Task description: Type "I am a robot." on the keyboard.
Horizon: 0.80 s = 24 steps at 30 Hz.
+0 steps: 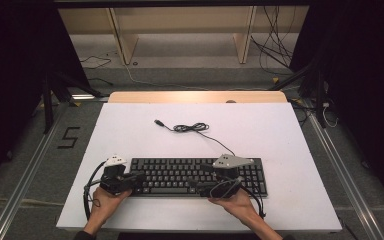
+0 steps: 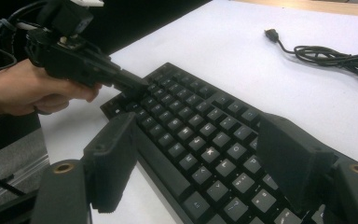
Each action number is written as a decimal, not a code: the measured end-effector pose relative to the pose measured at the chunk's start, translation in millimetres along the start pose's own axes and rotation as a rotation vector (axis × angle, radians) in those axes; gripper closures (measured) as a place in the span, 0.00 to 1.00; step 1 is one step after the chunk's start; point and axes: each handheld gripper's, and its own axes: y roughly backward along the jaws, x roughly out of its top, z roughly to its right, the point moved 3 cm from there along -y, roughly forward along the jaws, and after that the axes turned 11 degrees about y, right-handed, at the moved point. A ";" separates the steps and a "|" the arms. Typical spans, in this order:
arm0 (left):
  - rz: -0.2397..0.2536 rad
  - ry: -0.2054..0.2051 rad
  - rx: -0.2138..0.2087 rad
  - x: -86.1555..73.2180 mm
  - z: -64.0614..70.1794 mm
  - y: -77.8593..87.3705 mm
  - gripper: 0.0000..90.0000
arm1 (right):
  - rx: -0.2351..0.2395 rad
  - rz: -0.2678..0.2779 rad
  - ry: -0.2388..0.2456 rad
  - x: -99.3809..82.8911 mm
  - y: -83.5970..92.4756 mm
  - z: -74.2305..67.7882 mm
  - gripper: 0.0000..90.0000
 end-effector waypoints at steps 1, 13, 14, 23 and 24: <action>0.025 0.003 -0.017 1.7 2.4 3.8 0.91 | 0.001 -0.001 0.000 -0.2 -0.3 0.4 0.33; 0.073 0.011 -0.095 0.7 11.7 18.9 0.56 | -0.003 -0.020 0.001 -1.7 -6.5 2.2 0.38; 0.075 0.009 -0.102 0.4 12.5 19.4 0.54 | -0.004 -0.021 0.001 -1.8 -7.1 2.2 0.39; 0.101 -0.003 -0.153 -1.5 19.7 22.5 0.42 | 0.016 -0.052 0.011 -1.4 -15.5 1.2 0.56; 0.104 -0.003 -0.155 -1.6 20.4 22.8 0.42 | 0.019 -0.057 0.013 -1.1 -16.7 0.9 0.58</action>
